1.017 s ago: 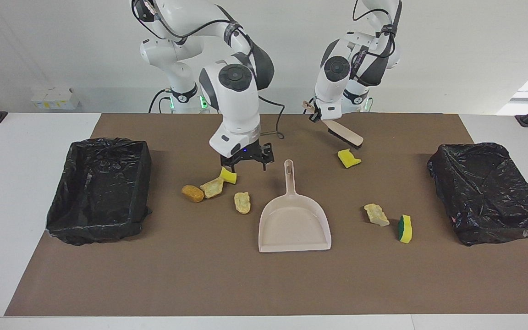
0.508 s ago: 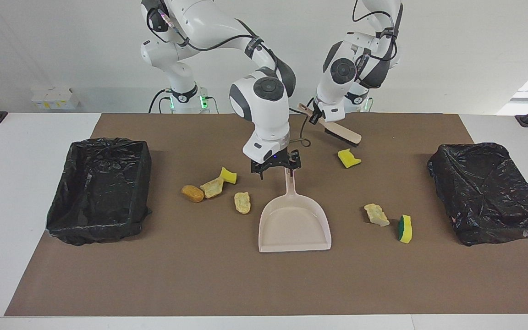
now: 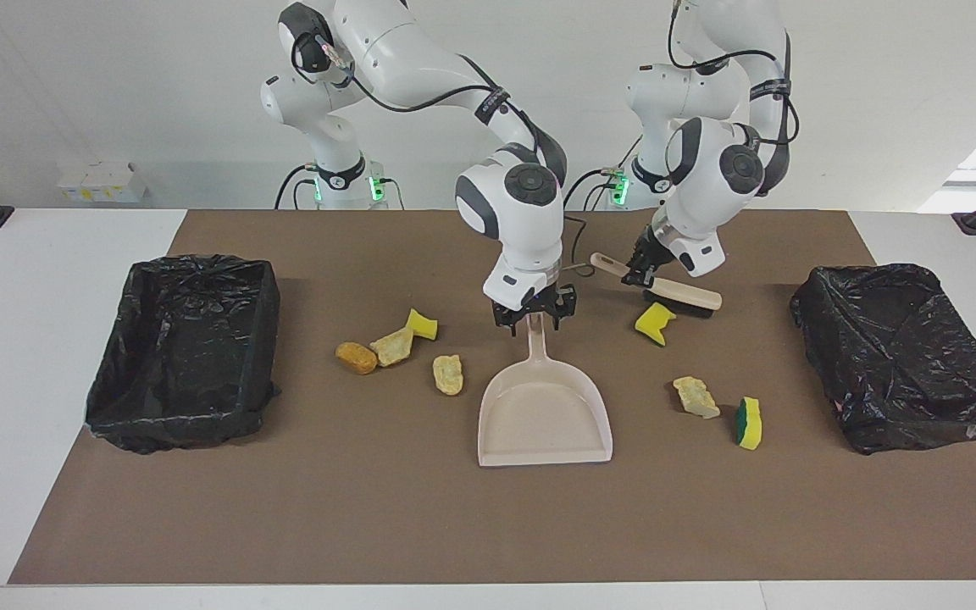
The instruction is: Sweep and dump trash in bin
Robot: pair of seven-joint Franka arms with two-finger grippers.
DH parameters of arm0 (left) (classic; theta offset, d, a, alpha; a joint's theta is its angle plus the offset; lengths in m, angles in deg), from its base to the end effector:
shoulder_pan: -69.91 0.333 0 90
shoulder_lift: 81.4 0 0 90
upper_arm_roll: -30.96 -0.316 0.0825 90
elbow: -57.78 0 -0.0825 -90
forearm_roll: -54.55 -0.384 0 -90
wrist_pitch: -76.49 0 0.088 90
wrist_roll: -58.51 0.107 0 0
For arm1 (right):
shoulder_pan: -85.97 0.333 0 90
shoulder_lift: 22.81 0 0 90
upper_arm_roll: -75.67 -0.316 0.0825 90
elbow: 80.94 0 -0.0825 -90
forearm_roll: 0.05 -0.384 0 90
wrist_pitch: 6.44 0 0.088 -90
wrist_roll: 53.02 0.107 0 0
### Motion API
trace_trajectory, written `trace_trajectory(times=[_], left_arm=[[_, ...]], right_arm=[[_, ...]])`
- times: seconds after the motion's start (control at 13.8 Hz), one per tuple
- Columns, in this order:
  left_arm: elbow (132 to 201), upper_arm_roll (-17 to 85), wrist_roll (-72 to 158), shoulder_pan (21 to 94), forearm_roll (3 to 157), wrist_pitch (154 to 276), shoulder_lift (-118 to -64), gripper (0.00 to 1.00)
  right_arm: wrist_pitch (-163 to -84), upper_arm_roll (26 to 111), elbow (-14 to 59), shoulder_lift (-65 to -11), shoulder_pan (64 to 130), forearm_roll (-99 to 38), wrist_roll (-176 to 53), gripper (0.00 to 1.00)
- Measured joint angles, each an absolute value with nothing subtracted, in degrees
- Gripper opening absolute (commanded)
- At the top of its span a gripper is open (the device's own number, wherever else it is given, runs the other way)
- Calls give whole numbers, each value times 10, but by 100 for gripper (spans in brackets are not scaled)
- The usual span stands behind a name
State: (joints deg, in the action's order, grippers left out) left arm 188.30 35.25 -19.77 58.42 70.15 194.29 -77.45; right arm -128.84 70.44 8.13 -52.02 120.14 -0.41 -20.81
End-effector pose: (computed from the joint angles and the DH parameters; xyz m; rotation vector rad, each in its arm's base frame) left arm 0.4675 -0.1472 0.3737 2.5019 1.7814 -0.4146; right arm 0.5457 0.4366 0.3601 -3.0533 -0.1668 -0.0474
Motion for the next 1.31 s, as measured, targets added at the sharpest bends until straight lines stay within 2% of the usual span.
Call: trace_trajectory(times=[0.07,0.22,0.29,0.36,0.44,1.02,1.31], left_arm=[[1869,352,-182,597,694,1943,-786,0],[1847,352,-136,622,685,1941,-803,0],[1840,352,-107,632,678,1939,-809,0],[1835,352,-70,640,666,1938,-811,0],[1832,352,-29,646,655,1937,-813,0],[1829,351,328,706,604,1937,-816,0],[1815,351,504,722,559,1938,-823,0]], right_arm=[[-1292,705,84,-521,1207,0,-205,75],[-1292,705,88,-522,1211,16,-200,57],[-1292,705,90,-522,1211,19,-200,41],[-1292,706,90,-522,1211,22,-200,18],[-1292,707,91,-522,1211,29,-200,0],[-1293,710,89,-503,1198,66,-344,0],[-1244,711,89,-463,1136,53,-490,0]])
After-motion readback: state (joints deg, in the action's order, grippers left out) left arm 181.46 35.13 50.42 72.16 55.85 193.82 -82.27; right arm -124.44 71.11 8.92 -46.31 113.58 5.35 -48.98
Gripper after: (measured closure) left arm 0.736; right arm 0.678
